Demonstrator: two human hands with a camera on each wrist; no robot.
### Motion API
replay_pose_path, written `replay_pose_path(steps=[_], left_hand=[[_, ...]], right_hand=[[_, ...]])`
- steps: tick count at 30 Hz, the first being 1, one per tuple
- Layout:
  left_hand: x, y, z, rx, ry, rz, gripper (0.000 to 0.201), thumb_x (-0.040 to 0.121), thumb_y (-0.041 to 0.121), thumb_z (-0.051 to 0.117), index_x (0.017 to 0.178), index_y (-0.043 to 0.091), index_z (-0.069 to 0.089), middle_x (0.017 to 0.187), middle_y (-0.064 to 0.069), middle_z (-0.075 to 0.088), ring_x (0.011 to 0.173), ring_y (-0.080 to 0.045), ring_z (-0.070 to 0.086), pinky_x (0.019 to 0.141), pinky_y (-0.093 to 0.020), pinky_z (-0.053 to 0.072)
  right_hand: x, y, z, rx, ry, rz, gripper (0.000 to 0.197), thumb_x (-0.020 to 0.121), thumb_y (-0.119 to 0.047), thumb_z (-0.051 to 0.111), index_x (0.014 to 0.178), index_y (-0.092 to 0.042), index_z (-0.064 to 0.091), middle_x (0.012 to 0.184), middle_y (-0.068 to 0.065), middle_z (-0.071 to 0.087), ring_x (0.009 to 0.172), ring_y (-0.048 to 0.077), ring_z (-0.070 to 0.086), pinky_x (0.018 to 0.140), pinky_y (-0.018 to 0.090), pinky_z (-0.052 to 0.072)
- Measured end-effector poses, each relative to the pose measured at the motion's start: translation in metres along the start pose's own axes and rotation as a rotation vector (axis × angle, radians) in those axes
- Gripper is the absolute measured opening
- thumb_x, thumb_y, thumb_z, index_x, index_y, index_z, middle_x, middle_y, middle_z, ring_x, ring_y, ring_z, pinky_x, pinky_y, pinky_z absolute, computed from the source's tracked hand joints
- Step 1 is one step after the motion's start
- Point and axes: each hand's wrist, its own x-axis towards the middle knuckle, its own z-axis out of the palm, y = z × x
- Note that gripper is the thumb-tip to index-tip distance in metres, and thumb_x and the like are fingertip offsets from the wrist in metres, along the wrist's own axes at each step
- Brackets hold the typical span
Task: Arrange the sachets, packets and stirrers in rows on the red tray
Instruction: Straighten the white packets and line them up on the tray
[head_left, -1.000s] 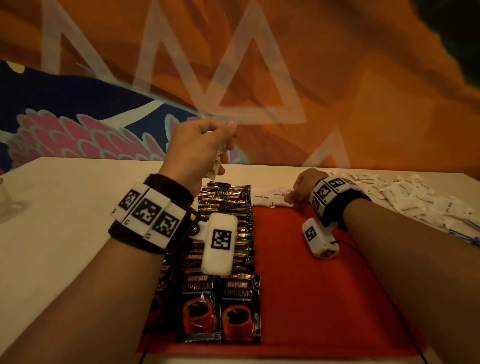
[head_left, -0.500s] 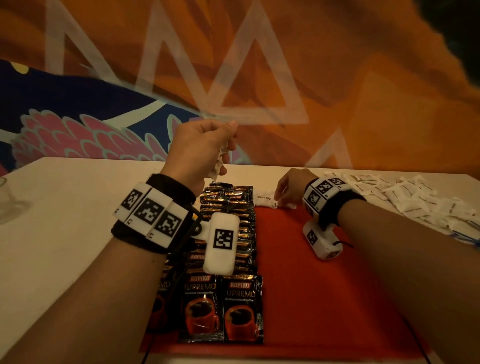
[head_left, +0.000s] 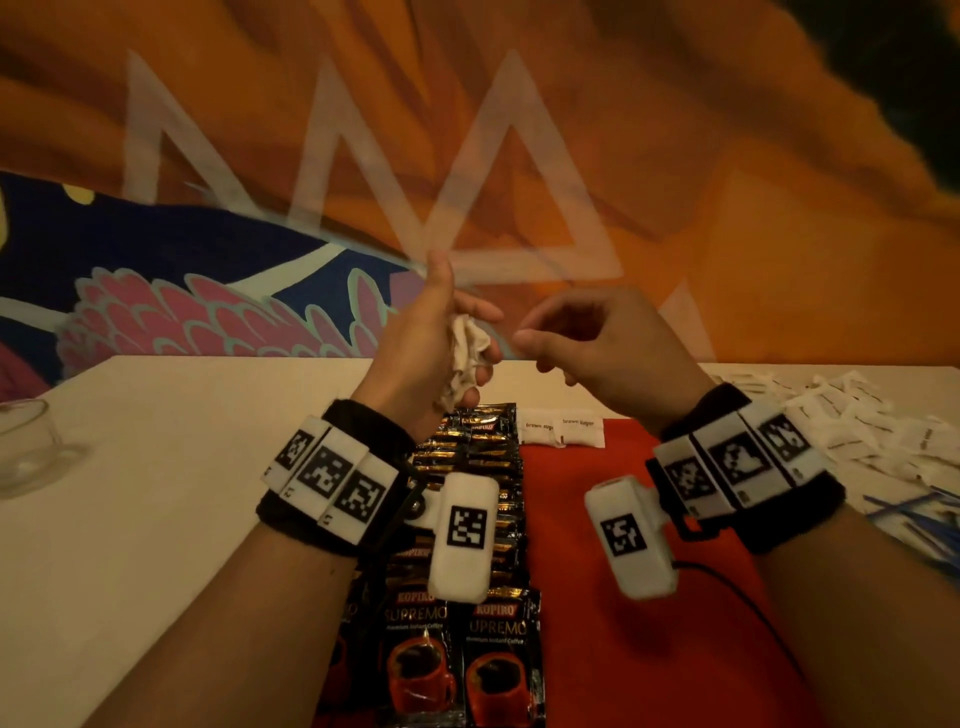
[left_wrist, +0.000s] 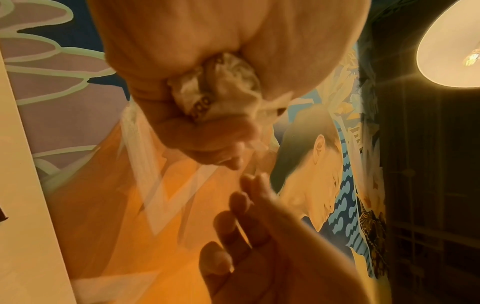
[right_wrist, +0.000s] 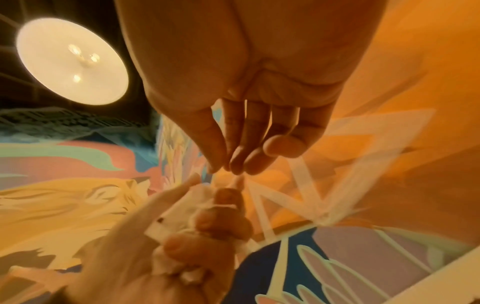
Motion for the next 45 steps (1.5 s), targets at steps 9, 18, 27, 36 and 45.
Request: replay_pose_path(steps=[9, 18, 27, 36, 45], left_hand=[[-0.002, -0.006, 0.005, 0.123, -0.126, 0.016, 0.068, 0.098, 0.065, 0.026, 0.112, 0.006, 0.057, 0.063, -0.007, 0.058, 0.047, -0.016, 0.053, 0.036, -0.021, 0.039], [0.002, -0.012, 0.001, 0.270, -0.117, 0.090, 0.025, 0.090, 0.030, 0.068, 0.106, 0.011, 0.069, 0.081, -0.003, 0.067, 0.050, -0.009, 0.050, 0.038, -0.021, 0.037], [0.002, -0.014, 0.002, 0.414, -0.065, 0.225, 0.012, 0.089, 0.023, 0.071, 0.096, 0.013, 0.071, 0.061, 0.006, 0.061, 0.051, -0.011, 0.049, 0.040, -0.023, 0.039], [0.004, -0.021, 0.013, 0.216, 0.092, 0.286, 0.010, 0.089, 0.023, 0.071, 0.094, 0.016, 0.075, 0.082, -0.004, 0.067, 0.058, -0.016, 0.054, 0.043, -0.025, 0.043], [0.002, -0.021, 0.012, 0.405, 0.045, 0.317, 0.005, 0.085, 0.022, 0.076, 0.088, 0.020, 0.073, 0.079, -0.002, 0.070, 0.041, -0.009, 0.050, 0.037, -0.022, 0.038]], right_hand=[[-0.016, -0.004, 0.013, 0.100, 0.030, 0.090, 0.011, 0.087, -0.014, 0.072, 0.076, -0.013, 0.071, 0.061, -0.011, 0.065, 0.056, -0.003, 0.056, 0.055, 0.015, 0.041], [-0.014, 0.001, 0.000, 0.179, 0.138, 0.185, 0.009, 0.097, -0.014, 0.060, 0.088, -0.013, 0.063, 0.085, 0.010, 0.069, 0.067, 0.010, 0.063, 0.055, 0.030, 0.047], [-0.016, 0.002, -0.009, 0.305, 0.084, 0.182, 0.012, 0.087, -0.017, 0.073, 0.095, -0.011, 0.068, 0.097, 0.015, 0.071, 0.082, 0.018, 0.065, 0.066, 0.035, 0.051], [-0.017, 0.001, -0.007, 0.533, 0.122, 0.235, 0.008, 0.087, -0.003, 0.068, 0.087, -0.006, 0.061, 0.077, 0.010, 0.072, 0.066, 0.019, 0.070, 0.057, 0.025, 0.054], [-0.016, 0.004, -0.005, 0.650, 0.143, 0.330, 0.013, 0.096, -0.018, 0.061, 0.083, -0.018, 0.062, 0.078, -0.002, 0.066, 0.064, 0.013, 0.061, 0.050, 0.022, 0.046]])
